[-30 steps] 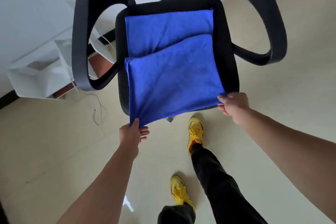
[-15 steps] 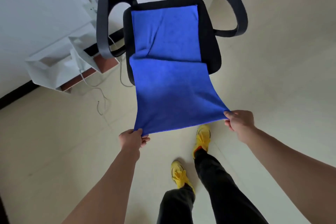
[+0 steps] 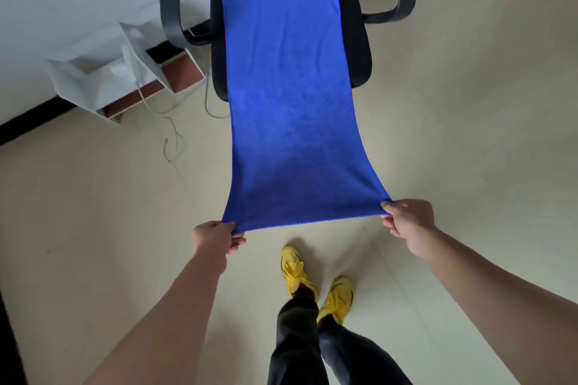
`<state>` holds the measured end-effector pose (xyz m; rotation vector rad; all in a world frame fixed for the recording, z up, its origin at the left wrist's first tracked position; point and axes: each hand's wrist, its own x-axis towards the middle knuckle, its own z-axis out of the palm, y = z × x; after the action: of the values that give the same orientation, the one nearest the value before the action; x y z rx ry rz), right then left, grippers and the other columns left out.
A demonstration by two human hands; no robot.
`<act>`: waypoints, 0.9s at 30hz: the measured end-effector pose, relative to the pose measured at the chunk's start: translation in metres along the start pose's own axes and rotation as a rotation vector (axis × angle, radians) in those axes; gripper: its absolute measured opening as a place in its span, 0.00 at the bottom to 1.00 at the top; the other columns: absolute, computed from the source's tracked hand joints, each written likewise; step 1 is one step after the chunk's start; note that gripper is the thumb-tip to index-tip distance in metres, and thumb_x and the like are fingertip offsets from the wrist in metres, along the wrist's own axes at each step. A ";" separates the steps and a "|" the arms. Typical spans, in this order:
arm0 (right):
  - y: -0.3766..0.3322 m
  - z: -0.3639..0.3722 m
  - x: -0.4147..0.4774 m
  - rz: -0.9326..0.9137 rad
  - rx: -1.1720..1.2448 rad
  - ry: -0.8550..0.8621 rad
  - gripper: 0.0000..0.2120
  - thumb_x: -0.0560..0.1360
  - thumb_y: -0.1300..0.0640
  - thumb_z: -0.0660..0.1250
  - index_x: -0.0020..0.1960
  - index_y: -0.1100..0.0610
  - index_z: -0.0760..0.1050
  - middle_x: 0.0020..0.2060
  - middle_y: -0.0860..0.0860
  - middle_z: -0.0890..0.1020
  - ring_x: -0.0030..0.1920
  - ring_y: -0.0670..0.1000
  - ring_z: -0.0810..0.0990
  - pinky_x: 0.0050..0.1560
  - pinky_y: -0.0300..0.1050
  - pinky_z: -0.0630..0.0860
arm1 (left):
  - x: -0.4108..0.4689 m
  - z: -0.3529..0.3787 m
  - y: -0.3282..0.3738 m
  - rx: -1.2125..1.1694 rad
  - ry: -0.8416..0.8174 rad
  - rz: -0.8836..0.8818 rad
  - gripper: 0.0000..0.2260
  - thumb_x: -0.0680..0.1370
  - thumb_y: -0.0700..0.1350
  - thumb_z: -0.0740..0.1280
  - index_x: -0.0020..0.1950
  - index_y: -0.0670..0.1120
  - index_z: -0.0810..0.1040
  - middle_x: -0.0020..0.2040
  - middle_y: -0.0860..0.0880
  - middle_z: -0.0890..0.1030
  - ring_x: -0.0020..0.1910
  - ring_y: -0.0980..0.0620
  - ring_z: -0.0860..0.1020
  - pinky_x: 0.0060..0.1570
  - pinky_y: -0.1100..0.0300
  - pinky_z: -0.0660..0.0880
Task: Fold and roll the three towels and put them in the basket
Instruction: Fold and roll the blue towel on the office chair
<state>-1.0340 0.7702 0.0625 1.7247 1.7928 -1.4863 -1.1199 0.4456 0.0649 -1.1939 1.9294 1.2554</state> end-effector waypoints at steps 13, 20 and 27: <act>-0.021 -0.007 0.015 -0.067 0.058 -0.016 0.06 0.72 0.58 0.72 0.38 0.57 0.78 0.30 0.55 0.81 0.23 0.47 0.77 0.29 0.40 0.74 | -0.004 0.013 0.026 -0.089 0.033 0.065 0.06 0.77 0.35 0.61 0.52 0.42 0.72 0.35 0.40 0.81 0.22 0.50 0.80 0.26 0.60 0.74; -0.099 0.016 0.035 -0.103 0.157 0.007 0.03 0.73 0.58 0.72 0.45 0.53 0.78 0.30 0.52 0.80 0.23 0.46 0.76 0.30 0.40 0.75 | 0.022 0.025 0.093 -0.127 0.007 0.124 0.06 0.77 0.34 0.60 0.46 0.44 0.73 0.36 0.41 0.81 0.22 0.51 0.80 0.23 0.62 0.73; -0.196 0.054 0.072 -0.062 0.280 -0.009 0.03 0.72 0.60 0.71 0.40 0.55 0.80 0.30 0.53 0.80 0.21 0.45 0.75 0.26 0.35 0.75 | 0.077 0.041 0.197 -0.226 -0.110 0.105 0.06 0.77 0.36 0.63 0.44 0.43 0.79 0.29 0.44 0.82 0.25 0.50 0.81 0.23 0.64 0.74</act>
<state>-1.2451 0.8143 0.0783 1.7953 1.7153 -1.8428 -1.3310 0.4870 0.0705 -1.1170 1.8271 1.5955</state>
